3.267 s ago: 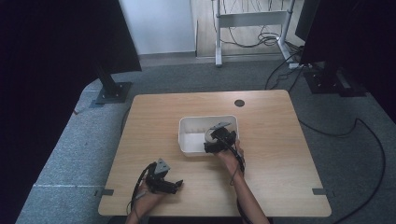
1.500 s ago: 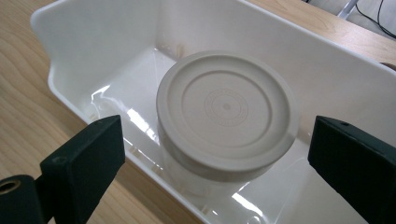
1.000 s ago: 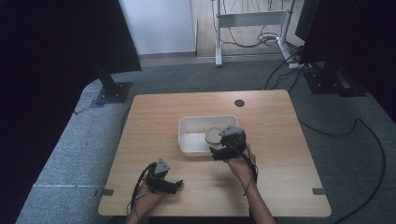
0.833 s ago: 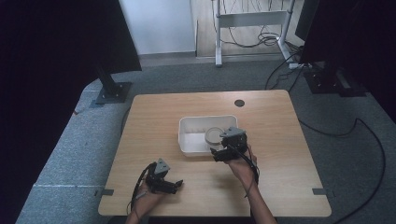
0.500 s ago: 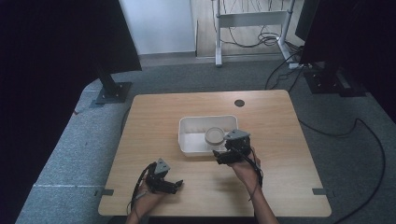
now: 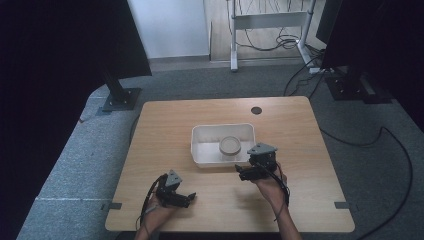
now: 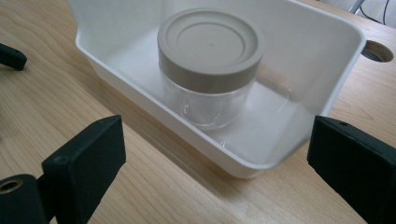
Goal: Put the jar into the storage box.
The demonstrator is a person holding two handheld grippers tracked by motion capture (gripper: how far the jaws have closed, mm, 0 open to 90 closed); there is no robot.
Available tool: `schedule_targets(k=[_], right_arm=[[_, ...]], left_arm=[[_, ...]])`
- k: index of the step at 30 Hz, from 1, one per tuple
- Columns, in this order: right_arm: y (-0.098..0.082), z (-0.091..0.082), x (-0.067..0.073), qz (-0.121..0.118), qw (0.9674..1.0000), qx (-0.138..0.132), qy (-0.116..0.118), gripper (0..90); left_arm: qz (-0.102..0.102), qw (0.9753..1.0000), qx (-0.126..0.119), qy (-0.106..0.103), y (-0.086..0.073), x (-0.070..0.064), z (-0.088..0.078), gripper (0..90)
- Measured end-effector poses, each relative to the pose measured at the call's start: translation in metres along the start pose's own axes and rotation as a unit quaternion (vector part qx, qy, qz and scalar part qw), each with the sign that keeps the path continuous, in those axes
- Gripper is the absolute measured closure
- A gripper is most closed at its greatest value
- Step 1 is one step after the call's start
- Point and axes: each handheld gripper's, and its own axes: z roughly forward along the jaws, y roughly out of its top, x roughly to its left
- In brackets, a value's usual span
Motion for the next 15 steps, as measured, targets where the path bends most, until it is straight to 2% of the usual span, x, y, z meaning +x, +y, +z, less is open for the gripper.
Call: schedule_targets(k=[15], right_arm=[[-0.020, -0.017, -0.012, 0.012, 0.9998, -0.006, -0.011, 3.5]], left_arm=[[-0.002, 1.0000, 0.000, 0.001, 0.000, -0.001, 0.000, 1.9]])
